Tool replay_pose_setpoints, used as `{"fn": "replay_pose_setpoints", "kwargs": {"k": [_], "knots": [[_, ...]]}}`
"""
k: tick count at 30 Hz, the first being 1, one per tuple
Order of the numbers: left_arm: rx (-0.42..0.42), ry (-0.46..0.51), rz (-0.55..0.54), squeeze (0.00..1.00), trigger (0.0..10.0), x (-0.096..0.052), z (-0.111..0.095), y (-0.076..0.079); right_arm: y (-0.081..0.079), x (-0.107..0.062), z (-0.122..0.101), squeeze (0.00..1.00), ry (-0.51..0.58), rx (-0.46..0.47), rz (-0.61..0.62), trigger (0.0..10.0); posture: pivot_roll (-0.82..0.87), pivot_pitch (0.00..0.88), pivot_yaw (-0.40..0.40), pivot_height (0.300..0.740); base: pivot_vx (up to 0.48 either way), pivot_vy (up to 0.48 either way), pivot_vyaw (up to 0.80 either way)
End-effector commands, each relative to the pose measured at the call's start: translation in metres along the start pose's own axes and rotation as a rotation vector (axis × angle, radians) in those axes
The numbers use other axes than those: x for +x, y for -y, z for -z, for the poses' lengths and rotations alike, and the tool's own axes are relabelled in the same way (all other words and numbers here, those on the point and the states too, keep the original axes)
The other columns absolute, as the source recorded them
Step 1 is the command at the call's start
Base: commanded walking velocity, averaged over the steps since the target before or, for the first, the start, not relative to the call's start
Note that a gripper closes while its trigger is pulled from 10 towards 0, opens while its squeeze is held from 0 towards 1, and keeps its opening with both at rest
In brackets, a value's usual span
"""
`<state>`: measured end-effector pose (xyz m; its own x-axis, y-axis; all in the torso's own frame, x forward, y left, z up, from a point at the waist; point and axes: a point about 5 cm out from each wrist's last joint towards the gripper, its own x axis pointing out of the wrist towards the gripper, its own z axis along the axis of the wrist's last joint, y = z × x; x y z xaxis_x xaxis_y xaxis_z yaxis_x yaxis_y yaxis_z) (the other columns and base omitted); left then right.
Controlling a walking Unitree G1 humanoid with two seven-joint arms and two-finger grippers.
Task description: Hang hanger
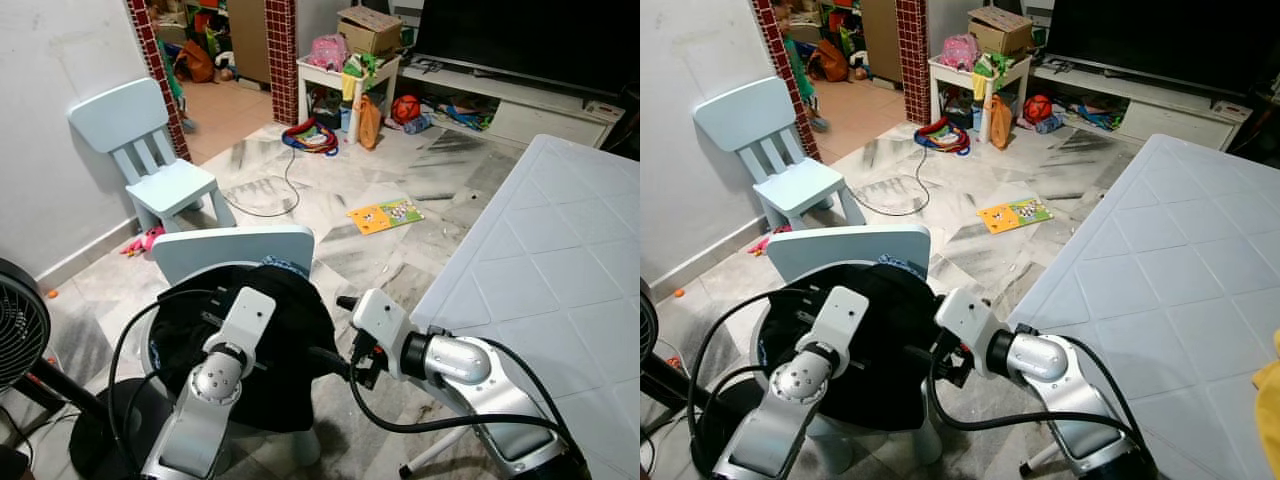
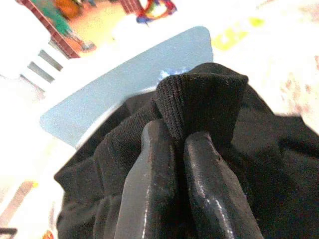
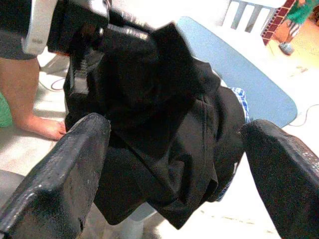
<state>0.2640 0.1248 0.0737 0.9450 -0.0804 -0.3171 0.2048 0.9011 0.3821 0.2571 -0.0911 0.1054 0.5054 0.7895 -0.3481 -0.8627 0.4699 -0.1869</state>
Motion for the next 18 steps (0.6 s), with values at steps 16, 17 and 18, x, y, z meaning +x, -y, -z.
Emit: {"fn": "replay_pose_setpoints", "kwargs": {"k": [16,17,18], "knots": [[0.385,0.173,-0.08,0.0,0.0,-0.007,0.002,-0.017,0.001,0.001,-0.001,0.0,0.009,-0.018,0.0,10.0,-0.13,0.0,-0.004,0.74,0.0,0.0,0.0],[0.376,0.105,-0.027,0.0,0.0,-0.01,0.015,-0.012,0.001,0.001,-0.001,0.0,0.008,-0.018,0.0,10.0,-0.13,0.0,-0.004,0.74,0.0,0.0,0.0],[0.373,0.07,0.008,0.0,0.0,-0.012,0.022,-0.009,0.001,0.001,-0.001,0.0,0.007,-0.017,0.0,10.0,-0.13,0.0,-0.004,0.74,0.0,0.0,0.0]]}}
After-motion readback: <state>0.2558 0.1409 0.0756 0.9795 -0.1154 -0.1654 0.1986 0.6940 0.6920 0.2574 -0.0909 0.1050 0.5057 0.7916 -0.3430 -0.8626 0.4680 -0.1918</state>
